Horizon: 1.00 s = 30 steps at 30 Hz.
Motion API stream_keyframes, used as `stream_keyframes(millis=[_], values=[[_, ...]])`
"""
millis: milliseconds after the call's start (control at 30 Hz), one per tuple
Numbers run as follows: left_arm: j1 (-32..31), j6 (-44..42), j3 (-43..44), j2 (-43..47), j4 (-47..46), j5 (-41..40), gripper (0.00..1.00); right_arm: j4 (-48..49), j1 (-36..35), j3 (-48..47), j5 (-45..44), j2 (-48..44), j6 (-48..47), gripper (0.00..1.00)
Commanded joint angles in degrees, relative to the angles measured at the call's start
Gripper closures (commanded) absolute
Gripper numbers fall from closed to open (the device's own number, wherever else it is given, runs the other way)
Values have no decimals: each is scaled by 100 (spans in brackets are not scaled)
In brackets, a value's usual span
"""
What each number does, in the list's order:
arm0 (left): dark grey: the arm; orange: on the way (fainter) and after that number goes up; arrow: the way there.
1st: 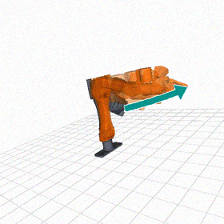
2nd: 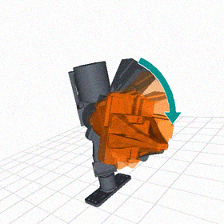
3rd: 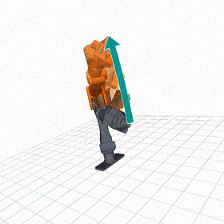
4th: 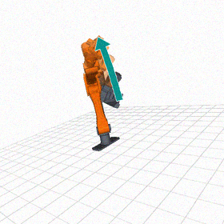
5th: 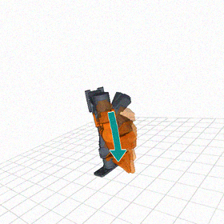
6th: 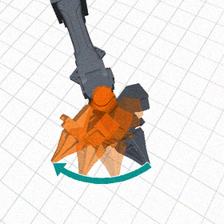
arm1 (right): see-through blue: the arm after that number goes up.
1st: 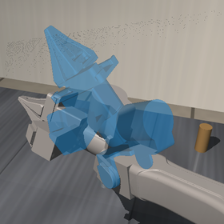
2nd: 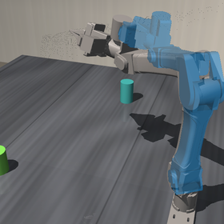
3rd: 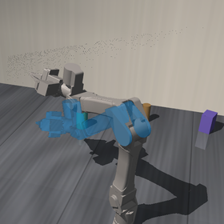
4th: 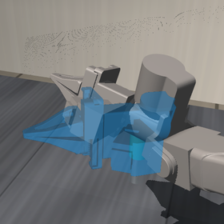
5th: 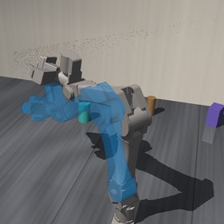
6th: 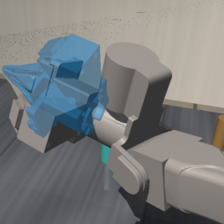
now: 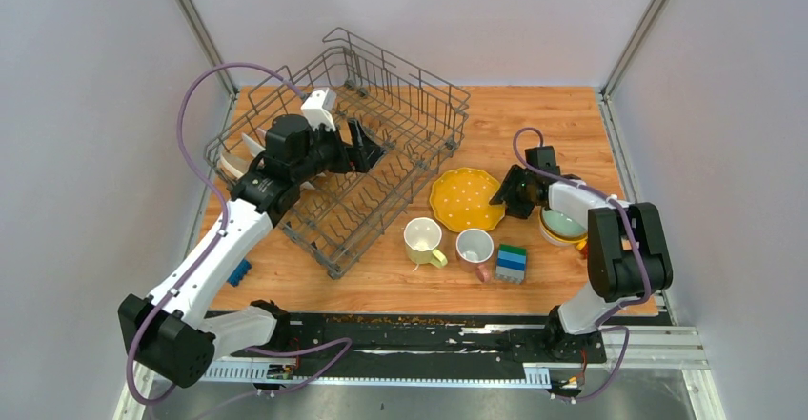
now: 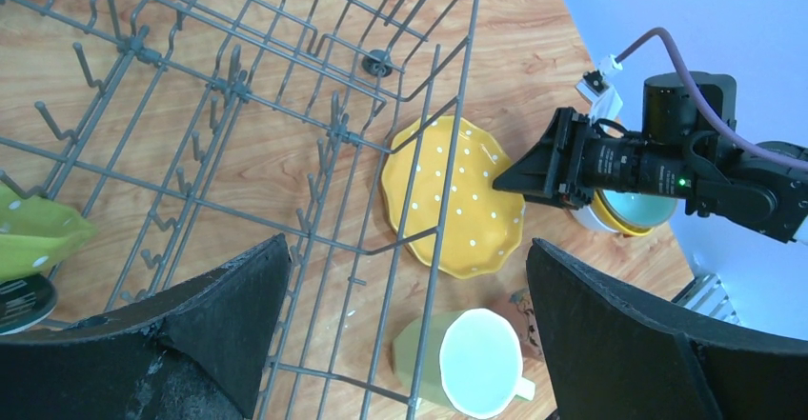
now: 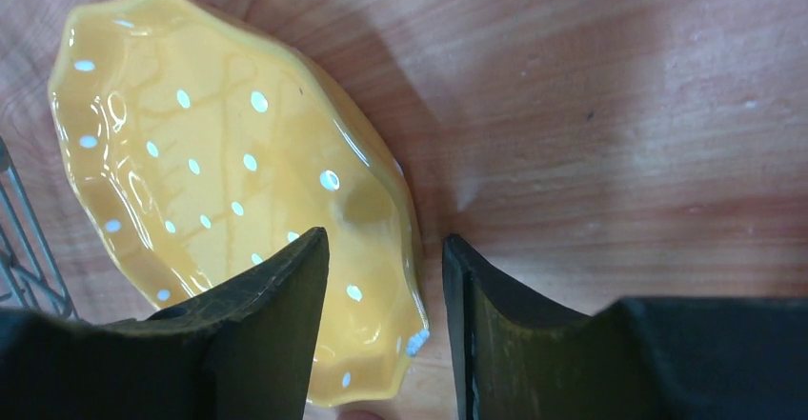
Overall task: Load the mixed dishes into the dish rack
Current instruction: Pick up the plate at the center of the board.
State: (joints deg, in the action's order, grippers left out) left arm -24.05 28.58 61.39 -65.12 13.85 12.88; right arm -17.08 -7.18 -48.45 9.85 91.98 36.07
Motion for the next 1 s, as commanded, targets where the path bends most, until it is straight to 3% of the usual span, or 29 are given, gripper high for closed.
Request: stream_keyframes(millis=[0, 467, 600, 867, 967], values=[[23, -21, 244, -115, -231, 174, 0, 39, -109, -293, -474, 202, -132, 55], [24, -170, 342, -230, 3, 209, 0, -35, -127, -257, -982, 567, -744, 73], [23, -145, 346, -237, 4, 225, 0, 56, -123, -183, -877, 627, -785, 93], [24, -72, 342, -271, 2, 259, 0, 176, -117, -92, -710, 620, -822, 93], [24, -43, 331, -263, -3, 272, 0, 213, -124, -69, -695, 622, -813, 87]])
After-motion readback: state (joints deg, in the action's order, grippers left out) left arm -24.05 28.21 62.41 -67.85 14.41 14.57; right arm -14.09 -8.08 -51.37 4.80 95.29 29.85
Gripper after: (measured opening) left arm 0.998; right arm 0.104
